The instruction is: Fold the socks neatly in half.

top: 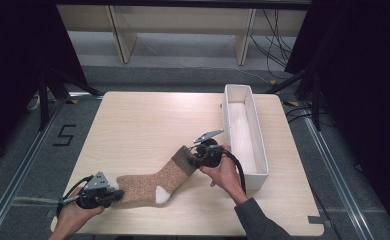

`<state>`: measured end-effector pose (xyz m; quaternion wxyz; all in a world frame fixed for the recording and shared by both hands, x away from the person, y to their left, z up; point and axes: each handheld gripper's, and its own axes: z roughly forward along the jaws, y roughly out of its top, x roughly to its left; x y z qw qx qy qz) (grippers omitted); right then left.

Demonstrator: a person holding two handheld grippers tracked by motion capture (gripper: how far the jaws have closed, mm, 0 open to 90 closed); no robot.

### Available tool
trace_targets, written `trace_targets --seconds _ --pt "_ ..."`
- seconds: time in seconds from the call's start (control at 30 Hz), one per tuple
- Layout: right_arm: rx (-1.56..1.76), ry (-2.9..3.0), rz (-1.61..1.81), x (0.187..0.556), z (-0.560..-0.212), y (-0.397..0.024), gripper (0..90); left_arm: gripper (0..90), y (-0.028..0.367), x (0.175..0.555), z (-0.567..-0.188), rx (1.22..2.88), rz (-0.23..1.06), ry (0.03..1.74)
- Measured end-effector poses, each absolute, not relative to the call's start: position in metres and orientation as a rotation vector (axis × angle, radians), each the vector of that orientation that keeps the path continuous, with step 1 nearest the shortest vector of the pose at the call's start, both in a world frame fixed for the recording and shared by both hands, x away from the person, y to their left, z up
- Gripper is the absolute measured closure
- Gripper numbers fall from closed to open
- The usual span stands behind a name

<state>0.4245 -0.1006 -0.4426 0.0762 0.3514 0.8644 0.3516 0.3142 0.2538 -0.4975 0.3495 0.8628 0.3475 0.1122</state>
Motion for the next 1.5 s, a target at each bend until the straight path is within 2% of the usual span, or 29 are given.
trace_targets --seconds 0.4,0.47,0.67,0.87,0.9,1.2,1.37,1.5 --pt "1.097 2.601 0.869 0.422 -0.414 -0.124 72.7 89.8 0.199 0.308 -0.497 2.252 0.244 0.791" --pt "0.998 2.616 0.862 0.425 -0.41 -0.129 72.7 89.8 0.192 0.31 -0.497 2.268 0.233 0.763" --pt "0.994 2.637 0.838 0.422 -0.392 -0.126 72.7 89.8 0.179 0.314 -0.499 2.267 0.226 0.74" --pt "0.991 2.692 0.939 0.403 -0.372 -0.098 73.0 89.8 0.18 0.315 -0.501 2.254 0.224 0.75" --pt "0.87 2.693 0.967 0.403 -0.373 -0.093 73.0 89.8 0.18 0.314 -0.501 2.248 0.224 0.757" --pt "0.756 2.725 0.932 0.386 -0.374 -0.052 72.9 88.9 0.181 0.312 -0.497 2.199 0.236 0.774" --pt "0.74 2.716 0.898 0.388 -0.377 -0.046 72.9 87.3 0.198 0.298 -0.473 2.16 0.303 0.762" --pt "0.743 2.723 0.911 0.386 -0.377 -0.044 72.8 87.7 0.214 0.293 -0.478 2.135 0.3 0.831"
